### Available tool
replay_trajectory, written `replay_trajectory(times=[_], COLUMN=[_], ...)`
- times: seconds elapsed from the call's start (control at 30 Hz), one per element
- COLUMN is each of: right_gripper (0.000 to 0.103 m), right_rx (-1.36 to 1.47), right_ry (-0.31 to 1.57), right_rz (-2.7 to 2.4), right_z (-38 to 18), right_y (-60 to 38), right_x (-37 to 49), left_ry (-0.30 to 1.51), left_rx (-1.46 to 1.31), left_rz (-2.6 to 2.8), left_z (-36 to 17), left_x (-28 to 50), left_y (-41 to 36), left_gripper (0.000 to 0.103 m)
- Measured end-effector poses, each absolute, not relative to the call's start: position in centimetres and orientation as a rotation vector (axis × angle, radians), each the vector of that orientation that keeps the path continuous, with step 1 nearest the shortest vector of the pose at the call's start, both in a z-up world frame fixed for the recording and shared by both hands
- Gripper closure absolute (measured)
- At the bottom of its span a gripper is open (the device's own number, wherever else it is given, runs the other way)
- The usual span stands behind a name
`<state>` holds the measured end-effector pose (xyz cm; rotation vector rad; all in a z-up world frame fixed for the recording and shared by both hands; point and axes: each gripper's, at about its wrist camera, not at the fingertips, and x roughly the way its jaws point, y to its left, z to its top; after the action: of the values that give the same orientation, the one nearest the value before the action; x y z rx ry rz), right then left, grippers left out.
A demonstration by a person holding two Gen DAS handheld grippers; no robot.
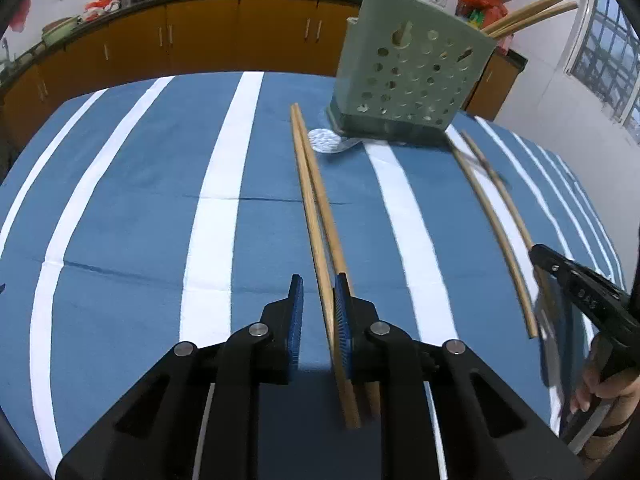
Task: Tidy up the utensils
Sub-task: 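Move both tools back down over the loose chopsticks on the cloth, then grasp a chopstick with the left tool while the right tool grasps another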
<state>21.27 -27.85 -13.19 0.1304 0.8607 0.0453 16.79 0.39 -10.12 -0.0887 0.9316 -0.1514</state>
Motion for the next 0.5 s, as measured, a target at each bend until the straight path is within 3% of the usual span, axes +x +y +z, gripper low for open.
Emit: replay_trajectory(times=[0.3, 0.4, 0.5], right_gripper=[0.09, 0.095, 0.095], right_rx=[0.083, 0.088, 0.1], right_ry=[0.865, 0.865, 0.861], right_rz=[0.084, 0.087, 0.056], right_z=[-13.0, -13.0, -13.0], right_y=[-26.7, -26.9, -27.7], right_x=[20.9, 21.2, 21.5], left_ry=[0.906, 0.904, 0.907], left_rx=[-0.052, -0.045, -0.068], left_rz=[-0.106, -0.092, -0.064], left_z=[-10.1, -10.1, -10.0], left_x=[17.5, 17.9, 18.6], left_y=[-0.4, 0.1, 1.9], left_gripper=[0.087, 0.095, 0.095])
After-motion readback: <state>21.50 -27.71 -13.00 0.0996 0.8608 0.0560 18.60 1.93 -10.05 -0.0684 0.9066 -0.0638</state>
